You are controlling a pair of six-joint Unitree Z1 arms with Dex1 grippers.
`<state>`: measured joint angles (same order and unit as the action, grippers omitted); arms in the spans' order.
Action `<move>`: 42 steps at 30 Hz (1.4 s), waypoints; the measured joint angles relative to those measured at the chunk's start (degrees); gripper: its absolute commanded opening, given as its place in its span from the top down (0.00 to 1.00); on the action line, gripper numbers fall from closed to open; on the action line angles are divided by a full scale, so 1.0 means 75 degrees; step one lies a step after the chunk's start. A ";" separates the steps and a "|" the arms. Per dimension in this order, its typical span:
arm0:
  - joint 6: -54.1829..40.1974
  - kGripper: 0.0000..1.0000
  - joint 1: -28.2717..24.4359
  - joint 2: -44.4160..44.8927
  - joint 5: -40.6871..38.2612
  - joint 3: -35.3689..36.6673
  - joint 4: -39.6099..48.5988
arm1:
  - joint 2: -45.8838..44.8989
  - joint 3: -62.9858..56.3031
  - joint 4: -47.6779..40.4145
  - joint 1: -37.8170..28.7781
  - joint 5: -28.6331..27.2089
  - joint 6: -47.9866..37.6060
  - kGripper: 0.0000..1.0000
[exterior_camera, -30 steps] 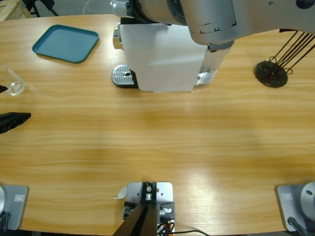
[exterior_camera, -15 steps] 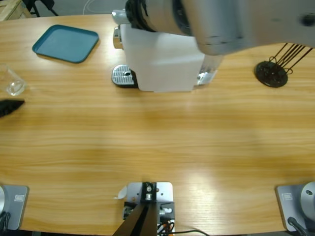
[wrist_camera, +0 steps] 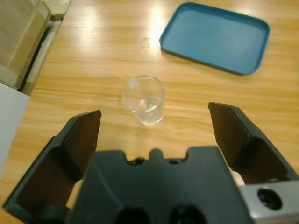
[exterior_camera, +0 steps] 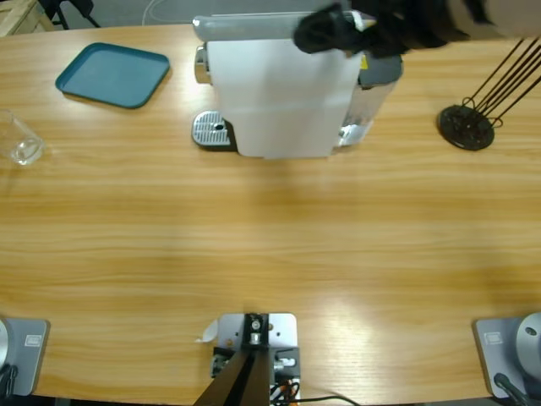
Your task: Pour coffee
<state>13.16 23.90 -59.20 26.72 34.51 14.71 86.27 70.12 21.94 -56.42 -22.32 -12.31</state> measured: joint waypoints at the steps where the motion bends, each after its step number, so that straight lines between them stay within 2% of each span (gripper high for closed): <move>1: 0.0022 0.00 -0.0029 -0.0169 0.0000 -0.0248 -0.0471 | -0.0128 -0.0173 0.0050 0.0000 -0.0013 -0.0015 0.00; 8: 0.0042 0.00 -0.0067 -0.1256 0.0326 -0.1470 -0.2880 | -0.0580 -0.0755 0.0236 0.0000 -0.0017 -0.0415 0.00; 15: 0.0040 0.00 -0.0073 -0.1777 0.0602 -0.2248 -0.4179 | -0.0514 -0.0636 0.0414 0.0000 -0.0018 -0.0513 0.00; 23: -0.0058 0.00 -0.0183 -0.2603 0.1132 -0.2327 -0.4732 | -0.0158 -0.0399 0.1006 0.0000 -0.0133 -0.0803 0.00; 35: -0.0057 0.00 -0.0490 -0.4106 0.1024 -0.2334 -0.6330 | 0.0269 -0.0158 0.1025 0.0000 -0.0133 -0.0977 0.00; 42: -0.0057 0.00 -0.0631 -0.4527 0.1017 -0.2342 -0.6600 | 0.0269 -0.0298 0.1051 0.0000 -0.0133 -0.1184 0.00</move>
<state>12.74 19.17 -93.15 34.35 16.94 -34.80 88.28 67.88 29.83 -56.42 -23.31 -21.19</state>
